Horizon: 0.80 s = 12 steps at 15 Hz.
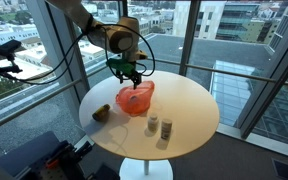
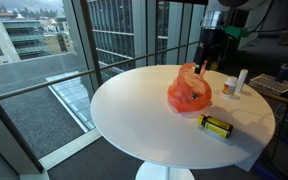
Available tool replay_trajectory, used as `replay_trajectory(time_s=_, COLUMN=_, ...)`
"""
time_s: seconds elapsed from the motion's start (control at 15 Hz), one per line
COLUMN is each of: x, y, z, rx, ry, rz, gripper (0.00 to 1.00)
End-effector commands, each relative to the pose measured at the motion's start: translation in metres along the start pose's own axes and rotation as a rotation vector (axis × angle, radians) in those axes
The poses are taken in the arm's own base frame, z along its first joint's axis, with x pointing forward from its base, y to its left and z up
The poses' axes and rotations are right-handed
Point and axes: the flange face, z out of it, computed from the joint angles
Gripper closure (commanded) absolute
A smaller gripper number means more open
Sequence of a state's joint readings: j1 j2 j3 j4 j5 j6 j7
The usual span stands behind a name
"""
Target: Pick up the mentos container and put it in the orange plastic bag
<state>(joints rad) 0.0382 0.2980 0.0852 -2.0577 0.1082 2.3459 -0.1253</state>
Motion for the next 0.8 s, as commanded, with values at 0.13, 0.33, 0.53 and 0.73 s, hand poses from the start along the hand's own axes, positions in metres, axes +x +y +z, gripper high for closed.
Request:
replay_trajectory(time_s=0.13, x=-0.023, y=0.007, z=-0.049, rx=-0.021, ry=0.024, rz=0.007, gripper=0.00)
replay_trajectory(time_s=0.33, x=-0.036, y=0.009, z=-0.070, rx=-0.046, ry=0.035, rz=0.006, gripper=0.00)
replay_trajectory(time_s=0.53, x=-0.053, y=0.012, z=-0.090, rx=-0.073, ry=-0.006, rz=0.006, gripper=0.00)
replay_trajectory(time_s=0.73, x=-0.071, y=0.016, z=-0.115, rx=-0.080, ry=-0.055, rz=0.024, gripper=0.00)
